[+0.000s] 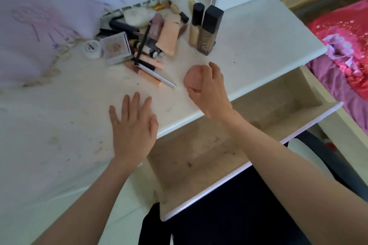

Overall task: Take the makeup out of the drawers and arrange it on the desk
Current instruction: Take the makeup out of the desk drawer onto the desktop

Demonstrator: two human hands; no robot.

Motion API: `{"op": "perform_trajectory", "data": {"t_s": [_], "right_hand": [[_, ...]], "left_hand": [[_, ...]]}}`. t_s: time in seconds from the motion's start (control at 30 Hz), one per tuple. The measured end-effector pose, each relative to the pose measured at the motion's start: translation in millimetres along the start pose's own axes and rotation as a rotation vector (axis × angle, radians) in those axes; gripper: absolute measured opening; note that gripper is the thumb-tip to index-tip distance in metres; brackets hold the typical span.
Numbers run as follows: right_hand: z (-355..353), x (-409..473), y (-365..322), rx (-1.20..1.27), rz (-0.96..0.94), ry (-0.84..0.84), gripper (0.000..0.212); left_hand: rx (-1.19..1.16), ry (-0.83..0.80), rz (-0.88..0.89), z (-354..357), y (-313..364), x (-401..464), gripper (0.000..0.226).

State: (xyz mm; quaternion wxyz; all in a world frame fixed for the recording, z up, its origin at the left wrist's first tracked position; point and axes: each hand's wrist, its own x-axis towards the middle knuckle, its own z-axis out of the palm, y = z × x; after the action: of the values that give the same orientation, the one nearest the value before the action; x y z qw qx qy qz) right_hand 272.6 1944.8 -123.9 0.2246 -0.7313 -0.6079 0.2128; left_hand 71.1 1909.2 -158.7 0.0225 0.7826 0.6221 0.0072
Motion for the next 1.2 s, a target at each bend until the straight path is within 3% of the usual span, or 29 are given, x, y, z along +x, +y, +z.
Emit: {"op": "perform_trajectory", "data": {"t_s": [0.17, 0.4, 0.57, 0.77, 0.9, 1.0, 1.1, 1.2], "right_hand": [[9.4, 12.0, -8.7, 0.090, 0.013, -0.025, 0.065], [19.8, 14.8, -4.1, 0.003, -0.025, 0.142, 0.048], [26.2, 9.1, -4.0, -0.031, -0.046, -0.012, 0.072], [-1.7, -66.4, 12.3, 0.146, 0.128, 0.003, 0.065], [-23.3, -129.6, 45.4, 0.136, 0.278, 0.253, 0.043], [-28.7, -157.3, 73.6, 0.240, 0.595, 0.392, 0.029], [-26.5, -166.9, 97.2, 0.459, 0.953, 0.266, 0.043], [-23.0, -172.1, 112.0, 0.974, 0.995, 0.089, 0.045]], "left_hand": [[-0.014, 0.007, 0.001, 1.1, -2.3, -0.7, 0.051], [-0.025, 0.020, -0.005, -1.7, -1.9, 0.0, 0.051], [-0.030, 0.007, 0.002, -2.5, -3.9, 2.3, 0.053], [-0.018, -0.049, -0.005, -4.8, -6.7, 2.6, 0.057], [-0.097, -0.100, -0.048, -4.9, 11.4, -7.4, 0.050], [-0.202, -0.057, 0.128, -6.5, 45.4, -36.9, 0.041], [-0.257, -0.015, 0.357, -3.8, 81.1, -59.4, 0.030], [-0.266, -0.171, 0.506, 0.0, 114.9, -71.9, 0.041]]}}
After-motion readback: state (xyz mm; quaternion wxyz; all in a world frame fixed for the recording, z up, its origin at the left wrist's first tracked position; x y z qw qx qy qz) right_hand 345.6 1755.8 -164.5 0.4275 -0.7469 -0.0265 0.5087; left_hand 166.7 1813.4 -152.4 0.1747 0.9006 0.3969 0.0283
